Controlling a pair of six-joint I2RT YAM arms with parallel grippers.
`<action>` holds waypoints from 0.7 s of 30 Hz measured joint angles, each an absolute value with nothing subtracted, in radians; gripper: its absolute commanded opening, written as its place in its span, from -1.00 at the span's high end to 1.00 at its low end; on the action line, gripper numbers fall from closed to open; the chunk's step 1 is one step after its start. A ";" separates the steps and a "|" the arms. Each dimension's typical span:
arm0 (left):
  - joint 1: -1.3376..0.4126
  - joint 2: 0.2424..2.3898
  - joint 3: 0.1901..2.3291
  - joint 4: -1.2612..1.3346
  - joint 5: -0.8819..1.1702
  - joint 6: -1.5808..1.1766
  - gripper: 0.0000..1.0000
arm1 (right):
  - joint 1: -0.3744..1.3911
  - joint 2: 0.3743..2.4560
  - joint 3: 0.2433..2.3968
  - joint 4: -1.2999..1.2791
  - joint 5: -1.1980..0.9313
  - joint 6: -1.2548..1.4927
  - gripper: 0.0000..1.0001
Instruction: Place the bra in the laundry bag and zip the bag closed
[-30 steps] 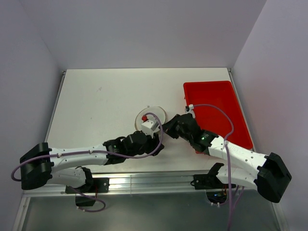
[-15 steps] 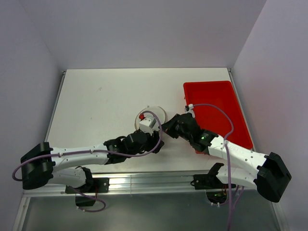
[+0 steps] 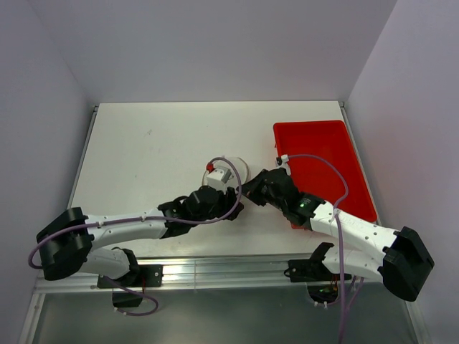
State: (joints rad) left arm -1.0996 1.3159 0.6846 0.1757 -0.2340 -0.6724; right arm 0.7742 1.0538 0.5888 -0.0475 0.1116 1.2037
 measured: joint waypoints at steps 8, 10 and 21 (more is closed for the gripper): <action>-1.087 1.346 0.685 0.192 -0.203 -0.673 0.01 | 0.774 1.057 0.589 -0.046 0.111 1.204 1.00; -1.084 1.347 0.685 0.199 -0.200 -0.673 0.03 | 0.774 1.057 0.589 -0.045 0.111 1.205 1.00; -1.058 1.355 0.702 0.202 -0.180 -0.672 0.30 | 0.774 1.065 0.589 -0.037 0.111 1.207 1.00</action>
State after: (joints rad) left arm -1.0584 1.3548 0.7025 0.2024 -0.1799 -0.6724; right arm 0.7738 1.0649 0.5888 -0.0372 0.1112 1.2072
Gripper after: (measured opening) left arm 0.381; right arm 0.120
